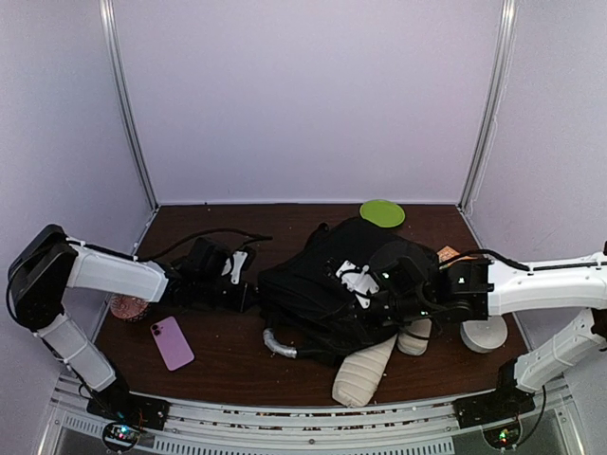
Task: Pack the student bag
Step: Unzip the student bag at the center of the board.
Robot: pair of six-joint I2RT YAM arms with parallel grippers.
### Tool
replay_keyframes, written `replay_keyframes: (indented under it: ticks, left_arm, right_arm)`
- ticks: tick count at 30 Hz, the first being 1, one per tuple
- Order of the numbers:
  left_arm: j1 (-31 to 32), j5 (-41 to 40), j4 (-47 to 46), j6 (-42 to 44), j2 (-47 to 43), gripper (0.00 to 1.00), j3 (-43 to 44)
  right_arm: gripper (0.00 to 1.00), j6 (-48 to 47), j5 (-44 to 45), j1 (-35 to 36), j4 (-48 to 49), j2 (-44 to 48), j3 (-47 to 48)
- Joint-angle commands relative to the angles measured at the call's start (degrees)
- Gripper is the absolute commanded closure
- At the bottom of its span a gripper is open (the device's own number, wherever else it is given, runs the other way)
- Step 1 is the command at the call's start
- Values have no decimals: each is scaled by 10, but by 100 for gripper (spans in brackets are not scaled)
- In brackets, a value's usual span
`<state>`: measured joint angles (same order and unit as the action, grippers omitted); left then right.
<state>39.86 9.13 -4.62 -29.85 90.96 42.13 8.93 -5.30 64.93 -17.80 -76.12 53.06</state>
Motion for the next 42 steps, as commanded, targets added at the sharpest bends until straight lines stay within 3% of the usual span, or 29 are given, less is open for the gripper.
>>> replay_keyframes:
  ticks: [1,13,15,19,22,26,27,28,31,33,39,42]
  left_arm:
    - [-32,-10,-38,5,27,100,27]
    - [-54,40,-24,38,78,100,86]
    - [-53,37,-15,36,68,93,82]
    - [-53,26,12,35,17,61,57]
    - [-53,8,53,32,-37,47,36]
    - [-47,-1,122,25,-139,35,7]
    - [-43,-19,139,20,-168,16,0]
    - [-42,-35,155,13,-198,4,-4]
    - [-42,-82,180,-3,-252,2,5]
    - [-44,-95,183,-4,-236,2,42]
    - [-45,-3,207,17,-32,2,237]
    - [-45,28,196,-1,44,2,265]
  right_arm:
    - [100,-21,-35,1,-27,36,-16]
    - [100,-41,-81,3,-28,54,-41]
    - [99,-31,-65,3,-27,54,-38]
    - [54,7,-21,-1,-15,56,-16]
    - [33,40,-9,-12,-9,56,16]
    - [15,98,11,-43,8,55,46]
    - [9,122,23,-56,15,57,48]
    - [5,151,37,-73,23,60,45]
    - [5,249,85,-139,40,76,9]
    - [6,311,129,-180,45,90,-26]
    - [6,430,238,-255,-12,115,-84]
    - [6,469,272,-274,-47,129,-104]
